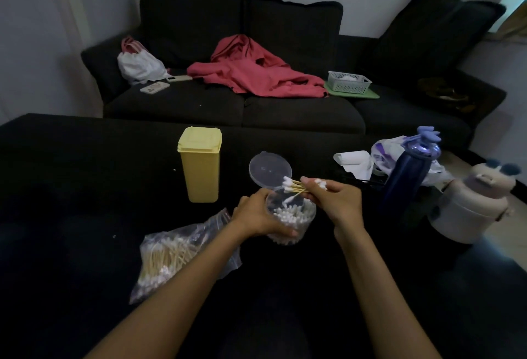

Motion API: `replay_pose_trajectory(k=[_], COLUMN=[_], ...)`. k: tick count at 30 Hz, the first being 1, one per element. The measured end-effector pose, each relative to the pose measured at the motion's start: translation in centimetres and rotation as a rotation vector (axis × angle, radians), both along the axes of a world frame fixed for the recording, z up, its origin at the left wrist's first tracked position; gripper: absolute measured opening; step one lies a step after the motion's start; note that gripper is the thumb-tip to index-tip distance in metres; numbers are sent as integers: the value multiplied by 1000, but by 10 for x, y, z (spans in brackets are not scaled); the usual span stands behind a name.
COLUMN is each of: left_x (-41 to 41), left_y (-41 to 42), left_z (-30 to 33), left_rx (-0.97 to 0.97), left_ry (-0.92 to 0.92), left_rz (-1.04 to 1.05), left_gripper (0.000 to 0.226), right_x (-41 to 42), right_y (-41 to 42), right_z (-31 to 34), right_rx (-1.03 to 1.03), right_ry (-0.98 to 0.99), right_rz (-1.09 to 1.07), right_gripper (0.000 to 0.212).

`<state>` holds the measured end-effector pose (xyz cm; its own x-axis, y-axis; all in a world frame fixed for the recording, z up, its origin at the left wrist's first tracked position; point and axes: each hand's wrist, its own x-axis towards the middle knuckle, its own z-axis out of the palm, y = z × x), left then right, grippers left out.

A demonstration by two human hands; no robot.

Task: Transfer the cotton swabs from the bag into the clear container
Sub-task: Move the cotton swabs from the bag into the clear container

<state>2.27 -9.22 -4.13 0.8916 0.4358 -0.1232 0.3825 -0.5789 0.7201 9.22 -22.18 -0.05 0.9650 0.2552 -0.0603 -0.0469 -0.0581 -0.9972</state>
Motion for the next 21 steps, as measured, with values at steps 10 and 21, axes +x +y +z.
replay_pose_trajectory(k=[10, 21], left_x=[-26, -31], left_y=[-23, -28], left_z=[10, 23], left_rx=[218, 257], left_ry=[-427, -388], left_rz=[235, 166], left_gripper=[91, 90], right_x=[-24, -37], right_y=[14, 20], right_z=[4, 17], right_rx=[-109, -518], right_ry=[-186, -489], right_rz=[-86, 82], right_gripper=[14, 24])
